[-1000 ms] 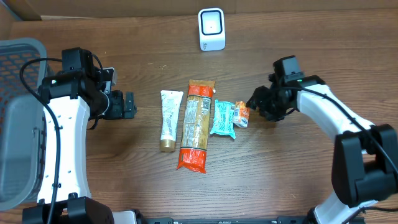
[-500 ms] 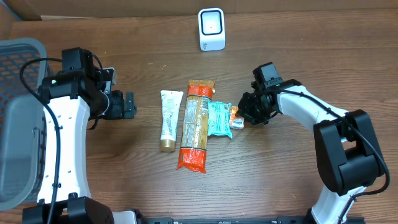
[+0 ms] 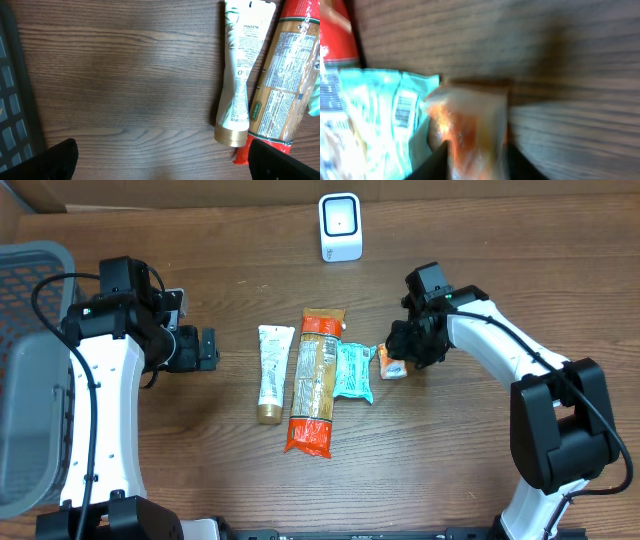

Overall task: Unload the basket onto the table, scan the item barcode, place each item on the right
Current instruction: 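Lift the orange box and pull it right, away from the packet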

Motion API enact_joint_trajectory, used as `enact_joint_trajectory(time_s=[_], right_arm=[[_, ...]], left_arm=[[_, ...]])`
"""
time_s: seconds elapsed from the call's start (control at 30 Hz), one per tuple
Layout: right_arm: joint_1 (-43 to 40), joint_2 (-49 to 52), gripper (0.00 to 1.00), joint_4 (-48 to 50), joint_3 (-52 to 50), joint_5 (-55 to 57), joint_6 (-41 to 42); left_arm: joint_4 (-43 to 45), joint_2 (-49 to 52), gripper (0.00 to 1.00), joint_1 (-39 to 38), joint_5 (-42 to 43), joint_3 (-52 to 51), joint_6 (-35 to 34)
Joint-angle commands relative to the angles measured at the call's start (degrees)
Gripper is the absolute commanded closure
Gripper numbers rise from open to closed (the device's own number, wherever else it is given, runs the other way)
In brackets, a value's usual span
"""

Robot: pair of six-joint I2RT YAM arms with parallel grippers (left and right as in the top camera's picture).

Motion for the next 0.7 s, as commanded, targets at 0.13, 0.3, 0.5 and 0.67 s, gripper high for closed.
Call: enact_joint_trajectory(time_s=[0.13,0.3,0.5,0.67], right_arm=[[-2.89,-0.74,0.40,-0.17,-0.13,1.01,-4.33],[-7.63,-0.66,0.40,0.42,-1.25,-9.11,-9.01],[-9.31,-0.46,0.45,4.09,-4.66,-14.62,-11.56],[-9.20,-0.02,0.50,7.76,-7.89,-17.22,-11.52]], left_arm=[[0.00,0.11,0.00,-0.11,-0.02,-0.20,1.11],[0.00,0.11,0.01,-0.11,0.00,-0.20,1.09],[0.00,0.11,0.00,-0.11,-0.02,-0.20,1.09],[0.00,0.11,0.01,-0.11,0.00,-0.20,1.09]])
